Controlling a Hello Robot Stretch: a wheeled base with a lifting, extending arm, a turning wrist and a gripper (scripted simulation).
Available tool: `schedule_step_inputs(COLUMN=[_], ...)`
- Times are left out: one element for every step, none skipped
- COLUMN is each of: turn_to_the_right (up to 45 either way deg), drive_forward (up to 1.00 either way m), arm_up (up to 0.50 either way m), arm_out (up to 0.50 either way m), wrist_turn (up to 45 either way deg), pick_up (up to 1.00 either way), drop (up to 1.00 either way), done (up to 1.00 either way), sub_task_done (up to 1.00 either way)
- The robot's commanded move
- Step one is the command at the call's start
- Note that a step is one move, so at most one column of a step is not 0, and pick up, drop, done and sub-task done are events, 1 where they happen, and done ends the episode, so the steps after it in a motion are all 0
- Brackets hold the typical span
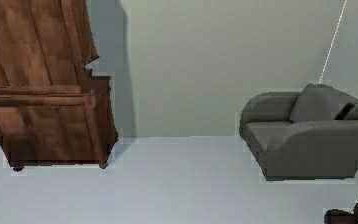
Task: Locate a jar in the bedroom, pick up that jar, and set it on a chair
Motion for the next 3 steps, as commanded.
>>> schedule_step_inputs(turn_to_the_right=[-45.0, -3.0, 0.0], drive_forward=[0.00, 0.00, 1.00], arm_up=[0.00, 0.00, 0.00], arm_out=[0.00, 0.00, 0.00], wrist_turn=[0.0, 0.0, 0.0], pick_up=[0.00, 0.00, 0.00], drop=[0.00, 0.00, 0.00], done=[0.00, 0.00, 0.00], sub_task_done=[0.00, 0.00, 0.00])
